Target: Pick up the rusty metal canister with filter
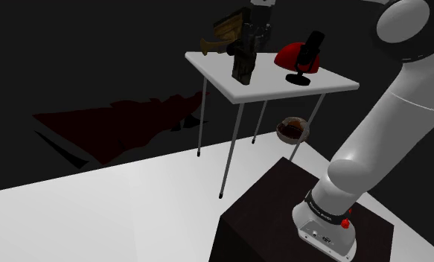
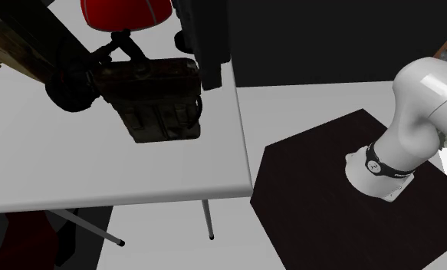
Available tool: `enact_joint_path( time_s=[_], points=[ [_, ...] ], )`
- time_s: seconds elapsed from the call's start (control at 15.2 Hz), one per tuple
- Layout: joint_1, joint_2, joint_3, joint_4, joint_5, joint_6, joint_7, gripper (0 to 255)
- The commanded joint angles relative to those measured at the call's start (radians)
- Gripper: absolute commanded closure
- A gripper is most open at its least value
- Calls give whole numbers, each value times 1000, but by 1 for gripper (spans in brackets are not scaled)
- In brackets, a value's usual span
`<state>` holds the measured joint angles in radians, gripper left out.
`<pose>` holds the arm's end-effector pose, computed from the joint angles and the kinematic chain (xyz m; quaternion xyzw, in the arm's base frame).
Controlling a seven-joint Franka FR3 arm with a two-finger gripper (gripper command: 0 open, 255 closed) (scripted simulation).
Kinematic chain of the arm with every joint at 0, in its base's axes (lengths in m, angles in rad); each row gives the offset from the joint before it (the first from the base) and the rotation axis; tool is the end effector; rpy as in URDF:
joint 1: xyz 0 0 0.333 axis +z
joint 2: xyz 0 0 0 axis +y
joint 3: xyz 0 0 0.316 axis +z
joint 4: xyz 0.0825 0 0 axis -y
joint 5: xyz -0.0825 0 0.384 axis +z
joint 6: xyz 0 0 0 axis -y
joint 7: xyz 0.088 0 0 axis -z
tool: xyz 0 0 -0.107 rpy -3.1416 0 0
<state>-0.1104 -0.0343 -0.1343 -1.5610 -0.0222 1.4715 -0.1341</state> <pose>0.5168 -0.1331 0.6391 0.9980 -0.0559 -0.0289 0.0034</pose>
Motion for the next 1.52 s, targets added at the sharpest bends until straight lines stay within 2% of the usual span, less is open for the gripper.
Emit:
enact_joint_path(
  time_s=[0.0, 0.13, 0.2, 0.66, 0.79, 0.86, 1.45],
  points=[
    [-16, 91, -17, 122, 18, -30, -15, 0],
    [-35, 184, -32, 248, 40, -64, -29, 0],
    [-38, 191, -32, 258, 41, -66, -30, 0],
    [-33, 150, -30, 98, 34, 52, -26, 0],
    [-33, 150, -30, 98, 34, 52, -26, 0],
    [-33, 151, -30, 100, 34, 51, -27, 255],
    [-33, 150, -30, 98, 34, 52, -26, 255]
  ],
)
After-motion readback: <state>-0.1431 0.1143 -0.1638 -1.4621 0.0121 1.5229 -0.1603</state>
